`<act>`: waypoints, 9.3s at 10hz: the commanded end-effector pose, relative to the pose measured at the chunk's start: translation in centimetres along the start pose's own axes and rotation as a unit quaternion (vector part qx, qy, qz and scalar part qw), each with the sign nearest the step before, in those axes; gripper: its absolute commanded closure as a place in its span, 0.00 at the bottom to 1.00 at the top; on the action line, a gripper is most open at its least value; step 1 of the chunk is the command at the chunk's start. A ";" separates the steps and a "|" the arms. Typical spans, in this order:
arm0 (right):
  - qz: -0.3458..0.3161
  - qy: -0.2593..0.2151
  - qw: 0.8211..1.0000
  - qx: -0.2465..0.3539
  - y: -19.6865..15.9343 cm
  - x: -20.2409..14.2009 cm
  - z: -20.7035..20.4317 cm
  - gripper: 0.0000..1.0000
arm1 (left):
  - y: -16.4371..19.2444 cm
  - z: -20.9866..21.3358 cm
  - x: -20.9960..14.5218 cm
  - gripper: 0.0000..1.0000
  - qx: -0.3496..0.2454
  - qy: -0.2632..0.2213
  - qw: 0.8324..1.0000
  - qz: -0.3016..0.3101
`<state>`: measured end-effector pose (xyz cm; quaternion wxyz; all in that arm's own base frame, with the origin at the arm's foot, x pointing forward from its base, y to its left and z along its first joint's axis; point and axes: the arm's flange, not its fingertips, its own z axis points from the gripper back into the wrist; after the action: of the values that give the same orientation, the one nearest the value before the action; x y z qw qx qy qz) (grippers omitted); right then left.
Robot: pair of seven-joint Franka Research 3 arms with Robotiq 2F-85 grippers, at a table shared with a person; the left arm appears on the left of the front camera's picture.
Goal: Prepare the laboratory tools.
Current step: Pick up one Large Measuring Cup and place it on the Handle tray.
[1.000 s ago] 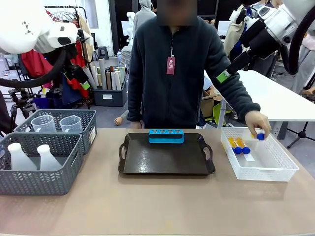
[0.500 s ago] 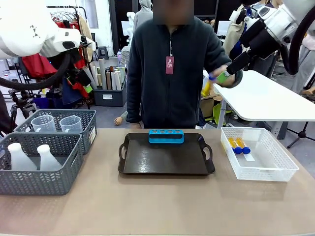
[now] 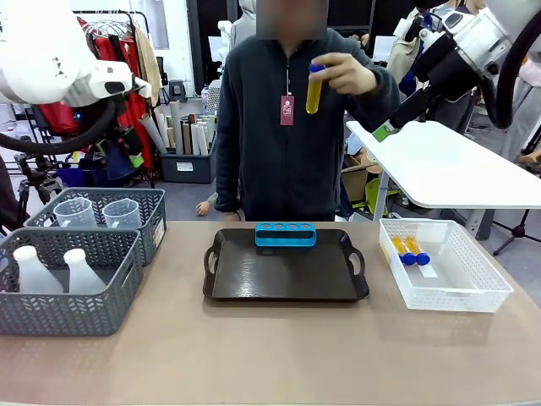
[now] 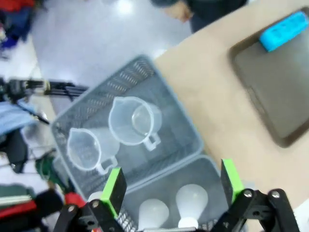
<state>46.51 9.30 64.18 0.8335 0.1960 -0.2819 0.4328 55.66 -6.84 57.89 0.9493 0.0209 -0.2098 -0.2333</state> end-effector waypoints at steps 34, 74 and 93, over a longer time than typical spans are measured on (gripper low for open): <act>0.001 0.000 1.000 0.003 0.0 -0.1 0.1 0.00 | 7.0 -18.6 -2.3 1.00 -0.015 0.154 0.972 0.179; 0.001 0.000 1.000 0.003 0.0 -0.1 0.1 0.00 | -14.8 7.7 9.1 1.00 -0.003 0.034 0.954 -0.298; 0.001 0.000 1.000 0.003 0.0 -0.1 0.1 0.00 | -27.1 -7.6 12.8 1.00 -0.167 0.046 0.881 -0.440</act>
<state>46.50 9.33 64.14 0.8341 0.1951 -0.2808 0.4329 57.43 -37.72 51.44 0.7540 -0.0264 -0.0925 -0.6498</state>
